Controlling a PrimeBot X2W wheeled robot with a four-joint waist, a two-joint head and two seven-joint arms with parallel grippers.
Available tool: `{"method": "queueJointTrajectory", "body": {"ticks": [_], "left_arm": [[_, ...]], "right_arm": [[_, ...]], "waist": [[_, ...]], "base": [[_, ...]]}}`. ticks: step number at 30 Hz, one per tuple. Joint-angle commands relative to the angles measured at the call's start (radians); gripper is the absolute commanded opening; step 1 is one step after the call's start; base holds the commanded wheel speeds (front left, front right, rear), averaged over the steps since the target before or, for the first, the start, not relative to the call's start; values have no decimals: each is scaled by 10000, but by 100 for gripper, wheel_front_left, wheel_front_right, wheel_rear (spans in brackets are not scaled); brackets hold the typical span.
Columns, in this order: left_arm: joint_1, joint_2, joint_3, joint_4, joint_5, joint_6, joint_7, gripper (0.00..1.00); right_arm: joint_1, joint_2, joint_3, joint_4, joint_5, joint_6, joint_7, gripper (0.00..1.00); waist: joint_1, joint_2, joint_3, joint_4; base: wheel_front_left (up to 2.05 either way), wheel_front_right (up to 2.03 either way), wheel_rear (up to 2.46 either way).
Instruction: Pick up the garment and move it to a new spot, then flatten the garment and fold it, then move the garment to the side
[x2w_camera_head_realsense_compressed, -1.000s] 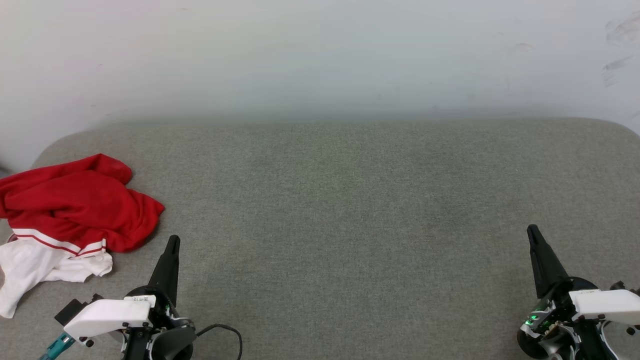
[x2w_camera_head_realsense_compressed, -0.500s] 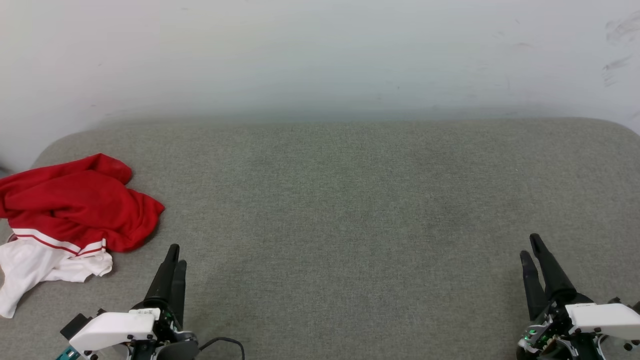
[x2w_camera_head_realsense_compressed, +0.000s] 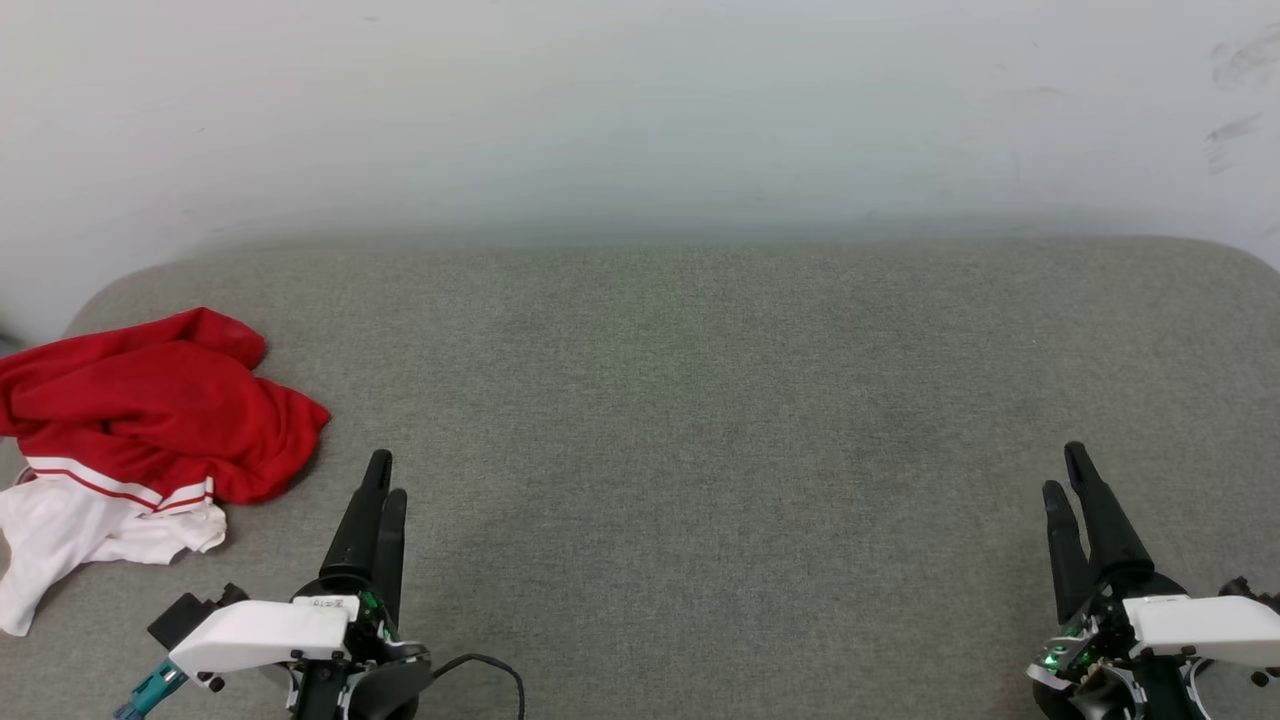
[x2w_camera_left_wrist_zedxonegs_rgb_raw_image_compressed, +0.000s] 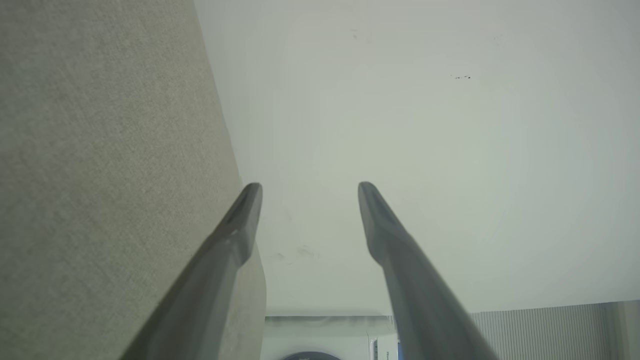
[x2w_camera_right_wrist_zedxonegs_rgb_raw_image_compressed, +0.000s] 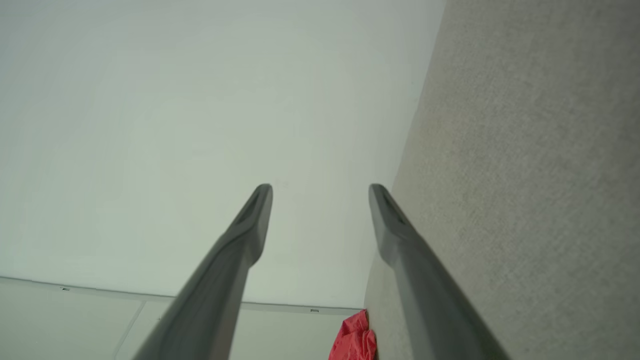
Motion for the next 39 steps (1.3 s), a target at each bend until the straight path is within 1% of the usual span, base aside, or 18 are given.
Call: {"method": "queueJointTrajectory", "body": {"ticks": [1, 6, 12, 18, 19, 23, 30, 32, 39], "left_arm": [[-163, 66, -130, -305, 119, -15, -126, 100], [-222, 222, -463, -597, 703, -17, -378, 100], [-229, 135, -406, -897, 2089, -18, -625, 100], [-260, 107, -453, -1180, 3721, -20, -857, 100], [-260, 107, -453, -1180, 3721, -20, -857, 100], [-246, 151, -519, -1316, 4857, -22, -998, 100], [-126, 319, -607, -1392, 6826, -24, -1238, 100], [-22, 522, -690, -1398, 8336, -25, -1427, 100], [105, 664, -810, -1504, 9538, -2, -1646, 100]], "right_arm": [[-82, -44, 83, -318, -192, 0, -106, 100], [-24, -136, 207, -574, -1005, 0, -326, 100], [17, -213, 307, -871, -2617, 0, -566, 100], [53, -219, 270, -1148, -4578, 0, -796, 100], [53, -219, 270, -1148, -4578, 0, -796, 100], [77, -194, 269, -1300, -5784, 0, -887, 100], [151, -166, 285, -1619, -7568, 0, -757, 100], [230, -250, 297, -1855, -8946, 0, -606, 100], [300, -329, 310, -2043, -10229, 0, -501, 100]], "waist": [[0, 0, -1, 4], [0, 0, -5, 18], [0, 0, -14, 43], [0, 0, -17, 52], [0, 0, -17, 52], [0, 0, -19, 53], [0, 0, -31, 55], [0, 0, -45, 57], [0, 0, -60, 71]], "base": [[0, 0, 0], [0, 0, 0], [0, 0, 0], [0, 0, 0], [0, 0, 0], [0, 0, 0], [0, 0, 0], [0, 0, 0], [0, 0, 0]]}}
